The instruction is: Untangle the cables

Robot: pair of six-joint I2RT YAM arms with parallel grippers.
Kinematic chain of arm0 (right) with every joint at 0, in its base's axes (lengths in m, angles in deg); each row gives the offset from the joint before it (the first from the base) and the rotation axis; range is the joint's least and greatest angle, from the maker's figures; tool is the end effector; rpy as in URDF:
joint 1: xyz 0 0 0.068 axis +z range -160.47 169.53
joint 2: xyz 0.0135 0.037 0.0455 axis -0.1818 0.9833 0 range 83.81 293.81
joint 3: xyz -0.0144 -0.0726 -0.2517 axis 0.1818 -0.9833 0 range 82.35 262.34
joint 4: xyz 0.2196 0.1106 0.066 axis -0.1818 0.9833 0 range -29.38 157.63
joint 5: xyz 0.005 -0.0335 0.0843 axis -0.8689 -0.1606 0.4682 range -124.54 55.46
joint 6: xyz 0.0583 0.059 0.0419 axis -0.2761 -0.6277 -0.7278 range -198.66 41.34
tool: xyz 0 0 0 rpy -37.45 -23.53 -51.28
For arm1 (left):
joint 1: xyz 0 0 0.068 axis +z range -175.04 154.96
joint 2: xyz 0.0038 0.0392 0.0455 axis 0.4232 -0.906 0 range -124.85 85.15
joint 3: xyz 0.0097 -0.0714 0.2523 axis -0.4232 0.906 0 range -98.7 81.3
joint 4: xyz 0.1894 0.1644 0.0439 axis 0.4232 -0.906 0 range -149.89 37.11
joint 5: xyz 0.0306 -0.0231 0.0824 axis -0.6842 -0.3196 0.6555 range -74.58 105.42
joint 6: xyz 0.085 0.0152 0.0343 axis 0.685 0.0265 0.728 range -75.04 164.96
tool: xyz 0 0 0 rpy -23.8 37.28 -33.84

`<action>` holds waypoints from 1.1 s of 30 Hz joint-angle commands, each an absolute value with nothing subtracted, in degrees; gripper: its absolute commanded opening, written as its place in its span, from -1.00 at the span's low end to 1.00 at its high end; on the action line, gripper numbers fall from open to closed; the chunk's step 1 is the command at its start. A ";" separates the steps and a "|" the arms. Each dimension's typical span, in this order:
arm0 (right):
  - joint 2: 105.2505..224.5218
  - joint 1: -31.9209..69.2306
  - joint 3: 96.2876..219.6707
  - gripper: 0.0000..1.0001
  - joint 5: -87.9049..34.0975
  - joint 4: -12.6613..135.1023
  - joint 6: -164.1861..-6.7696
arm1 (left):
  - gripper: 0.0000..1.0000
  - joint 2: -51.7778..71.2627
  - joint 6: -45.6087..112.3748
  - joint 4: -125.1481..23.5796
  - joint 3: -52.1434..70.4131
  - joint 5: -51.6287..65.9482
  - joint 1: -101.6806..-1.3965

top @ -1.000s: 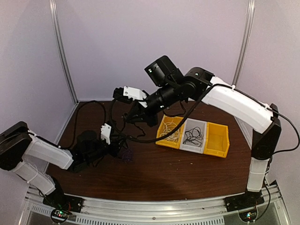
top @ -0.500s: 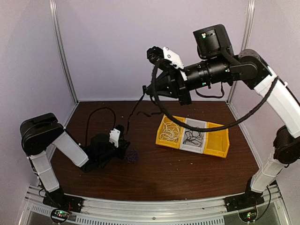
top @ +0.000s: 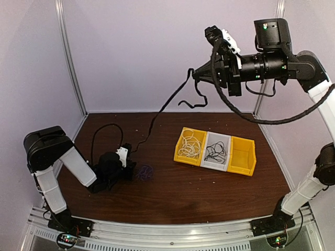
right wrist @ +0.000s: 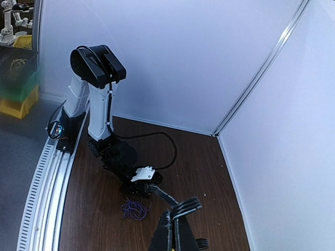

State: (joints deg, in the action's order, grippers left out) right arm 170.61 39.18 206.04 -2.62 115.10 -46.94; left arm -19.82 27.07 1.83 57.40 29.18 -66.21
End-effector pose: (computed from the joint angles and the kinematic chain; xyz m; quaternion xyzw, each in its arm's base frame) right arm 0.1592 0.2560 0.5131 -0.6290 0.4823 0.3076 0.5264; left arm 0.2545 -0.1961 0.0637 0.1083 0.8389 -0.1695 0.5057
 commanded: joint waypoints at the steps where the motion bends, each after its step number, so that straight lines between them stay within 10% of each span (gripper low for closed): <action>1: 167.39 34.56 209.43 -1.00 -0.60 113.88 -48.41 | -0.40 -17.45 25.52 1.15 60.16 32.78 -65.46; 33: 163.02 22.12 189.13 -1.00 -2.87 102.30 -50.71 | 0.39 12.60 14.94 -34.59 51.50 35.42 -65.47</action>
State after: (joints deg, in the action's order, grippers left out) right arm 164.25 23.53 191.25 -2.47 106.14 -49.58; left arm 8.62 17.65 -29.84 50.52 30.54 -65.86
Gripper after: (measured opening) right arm 0.008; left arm 0.680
